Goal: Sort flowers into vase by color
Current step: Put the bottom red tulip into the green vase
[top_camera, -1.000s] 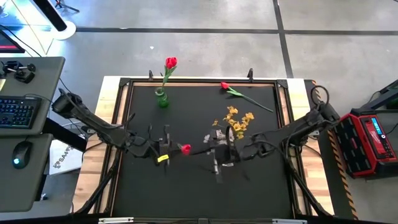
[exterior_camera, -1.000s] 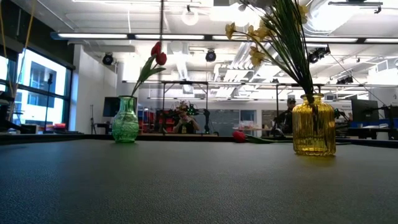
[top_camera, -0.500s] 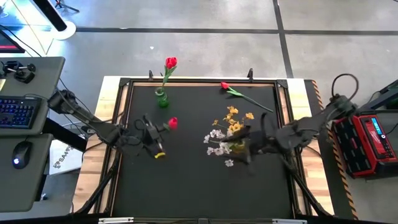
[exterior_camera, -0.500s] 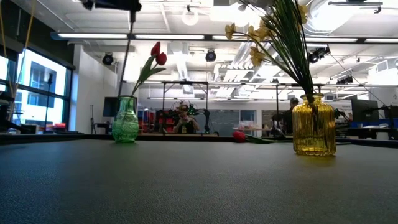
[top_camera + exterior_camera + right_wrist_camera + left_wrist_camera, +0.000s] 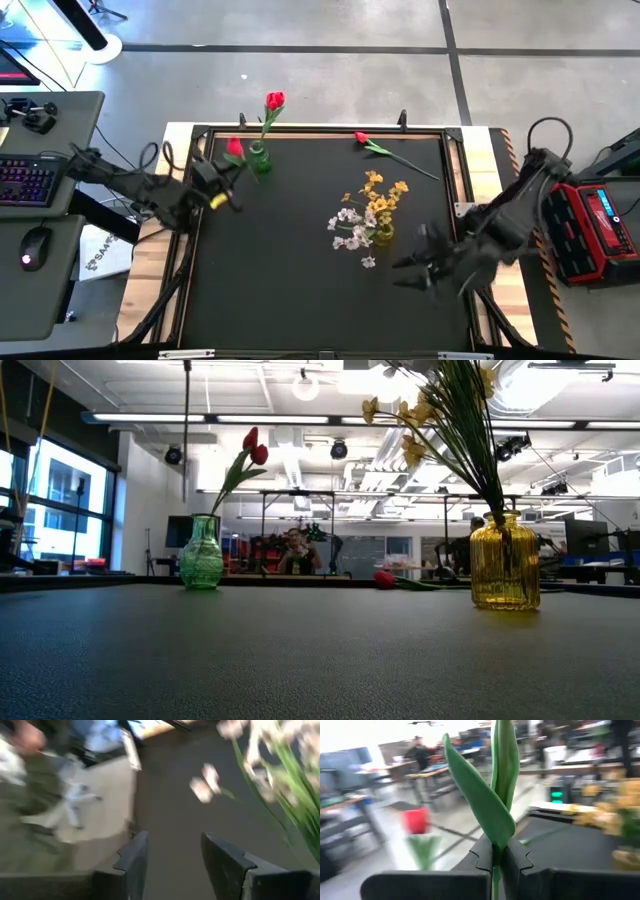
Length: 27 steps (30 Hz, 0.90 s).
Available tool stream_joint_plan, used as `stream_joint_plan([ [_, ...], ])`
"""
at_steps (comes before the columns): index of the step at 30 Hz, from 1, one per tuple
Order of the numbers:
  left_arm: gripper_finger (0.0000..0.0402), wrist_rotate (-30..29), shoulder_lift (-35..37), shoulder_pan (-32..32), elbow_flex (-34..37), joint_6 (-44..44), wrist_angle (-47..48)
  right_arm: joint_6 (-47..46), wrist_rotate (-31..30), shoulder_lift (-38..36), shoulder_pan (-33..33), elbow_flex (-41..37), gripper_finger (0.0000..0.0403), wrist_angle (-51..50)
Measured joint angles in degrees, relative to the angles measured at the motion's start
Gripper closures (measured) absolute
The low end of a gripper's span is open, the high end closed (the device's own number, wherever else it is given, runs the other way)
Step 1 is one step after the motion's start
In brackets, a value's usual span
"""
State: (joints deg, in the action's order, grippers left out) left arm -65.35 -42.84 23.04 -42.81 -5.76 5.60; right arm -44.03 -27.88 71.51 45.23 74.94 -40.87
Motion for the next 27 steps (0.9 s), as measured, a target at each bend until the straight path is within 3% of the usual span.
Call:
stream_joint_plan([
  [9,0.0401,0.1,5.5,-14.9,0.0,-7.9,0.2,-3.6,-14.1,12.4,1.0,0.0,0.0238,-9.1],
  [16,0.0401,19.1,6.6,-29.4,0.0,-5.3,-1.2,-9.3,-2.0,18.8,-0.6,-0.1,0.0238,-9.3],
  [20,0.0401,26.6,4.5,-36.3,0.0,-3.9,-3.4,-11.1,-1.7,19.3,-0.6,-0.1,0.0238,-9.5],
  [27,0.0401,32.8,-1.6,-45.8,0.0,-2.8,-4.2,-9.7,-3.6,19.1,-0.6,-0.1,0.0238,-9.5],
])
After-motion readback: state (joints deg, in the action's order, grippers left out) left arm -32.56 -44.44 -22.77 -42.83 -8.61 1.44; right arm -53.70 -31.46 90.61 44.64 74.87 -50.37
